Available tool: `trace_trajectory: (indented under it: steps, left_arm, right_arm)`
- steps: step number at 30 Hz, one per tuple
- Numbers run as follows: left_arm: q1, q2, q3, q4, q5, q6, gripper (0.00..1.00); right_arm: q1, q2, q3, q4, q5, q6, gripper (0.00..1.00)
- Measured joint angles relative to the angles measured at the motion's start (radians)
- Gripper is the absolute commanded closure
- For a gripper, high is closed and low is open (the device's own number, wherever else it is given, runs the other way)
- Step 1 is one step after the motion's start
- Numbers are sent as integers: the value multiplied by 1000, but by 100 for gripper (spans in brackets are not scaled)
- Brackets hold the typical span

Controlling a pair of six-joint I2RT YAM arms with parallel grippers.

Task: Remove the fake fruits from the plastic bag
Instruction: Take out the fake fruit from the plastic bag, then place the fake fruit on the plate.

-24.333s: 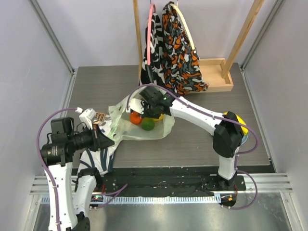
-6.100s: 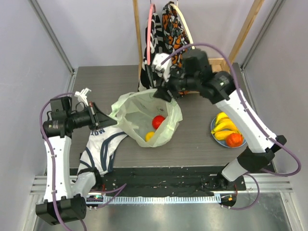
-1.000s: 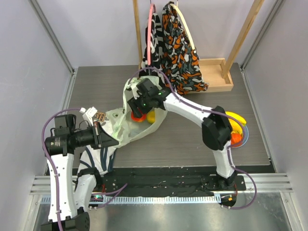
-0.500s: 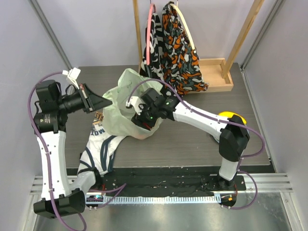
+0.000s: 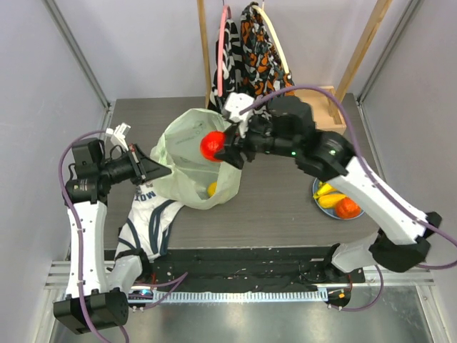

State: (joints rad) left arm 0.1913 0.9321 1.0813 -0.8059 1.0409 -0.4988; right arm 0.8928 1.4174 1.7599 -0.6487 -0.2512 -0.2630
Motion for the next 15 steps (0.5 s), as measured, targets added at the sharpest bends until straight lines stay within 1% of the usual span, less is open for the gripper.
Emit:
trace_trajectory:
  steps: [2,3,5,9,10,11,13,15]
  left_arm:
    - [0,8,1,5,-15,2,100]
    - [0,15,3,7,-25,3,100]
    - [0,32,6,10,-45,5,100]
    - [0,48,18,20,-70,5,100]
    - [0,48,21,23,-73,5,100]
    - [0,47,24,26,-74,5,100]
    - [0,45,26,32,-78,4,100]
    - [0,40,26,33,-80,3,100]
  right_arm:
    - [-3,-53,23,-21,25,-16,77]
    - [-15,-76,28,-33,32,-24,79]
    - [-89,-130,27,-76,52,-44,82]
    - [-415,-229,-12,-193,166,-98,85]
    - [-507,-256,-47,-214,184,-124,86]
    - [-574,-280,-85,-231,193,-145,86]
    - [-748,-341,-198,-293,209,-216,86]
    - [-919,-357,-289,-344,204,-271,86]
